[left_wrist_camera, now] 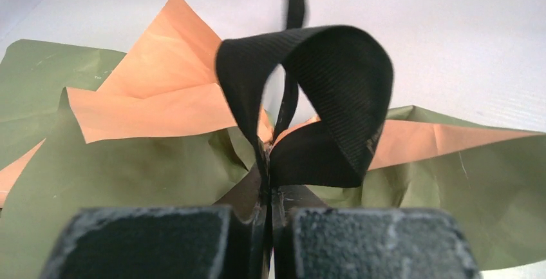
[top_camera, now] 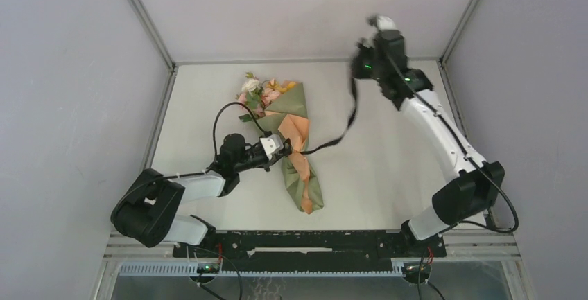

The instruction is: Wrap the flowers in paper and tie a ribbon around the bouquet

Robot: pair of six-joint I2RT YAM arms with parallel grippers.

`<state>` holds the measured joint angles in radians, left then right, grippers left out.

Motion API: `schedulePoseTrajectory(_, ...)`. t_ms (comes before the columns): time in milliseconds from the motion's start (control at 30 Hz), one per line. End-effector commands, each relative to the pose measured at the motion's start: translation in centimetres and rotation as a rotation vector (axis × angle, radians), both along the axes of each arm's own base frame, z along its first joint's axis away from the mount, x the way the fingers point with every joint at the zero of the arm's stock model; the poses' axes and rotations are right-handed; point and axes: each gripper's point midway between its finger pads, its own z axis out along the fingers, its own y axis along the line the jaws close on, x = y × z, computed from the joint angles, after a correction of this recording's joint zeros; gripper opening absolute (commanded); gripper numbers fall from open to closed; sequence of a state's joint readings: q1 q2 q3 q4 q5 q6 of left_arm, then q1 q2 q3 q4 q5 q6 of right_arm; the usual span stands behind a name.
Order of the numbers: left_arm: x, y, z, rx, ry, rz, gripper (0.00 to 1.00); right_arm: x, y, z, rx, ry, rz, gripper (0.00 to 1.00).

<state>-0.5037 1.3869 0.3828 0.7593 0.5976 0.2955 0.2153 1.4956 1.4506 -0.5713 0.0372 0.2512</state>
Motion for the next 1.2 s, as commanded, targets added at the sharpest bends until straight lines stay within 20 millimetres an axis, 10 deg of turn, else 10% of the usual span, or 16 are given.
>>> schedulePoseTrajectory(0,-0.7,-0.1,1.1,0.036,-0.141,-0.066,0.0,-1.1,17.4,12.0,0.099,-0.339,0.41,0.0)
schedulePoseTrajectory(200,-1.6,0.1,0.8,0.055,-0.163,-0.092,0.0,-7.9,32.0,14.5,0.277,-0.357,0.845,0.0)
schedulePoseTrajectory(600,-2.6,0.1,0.4,0.06,-0.165,-0.117,0.0,-9.0,40.7,6.6,0.297,-0.076,1.033,0.09)
schedulePoseTrajectory(800,-2.7,0.1,0.2,0.047,-0.127,-0.107,0.0,-7.5,35.5,8.1,0.194,-0.125,1.009,0.98)
schedulePoseTrajectory(1067,-2.7,0.2,0.3,0.041,-0.125,-0.096,0.0,-12.9,21.5,7.9,0.303,-0.527,1.202,1.0)
schedulePoseTrajectory(1167,-2.7,0.2,0.1,0.044,-0.119,-0.098,0.0,-16.7,19.8,2.7,0.152,-0.734,1.43,1.0)
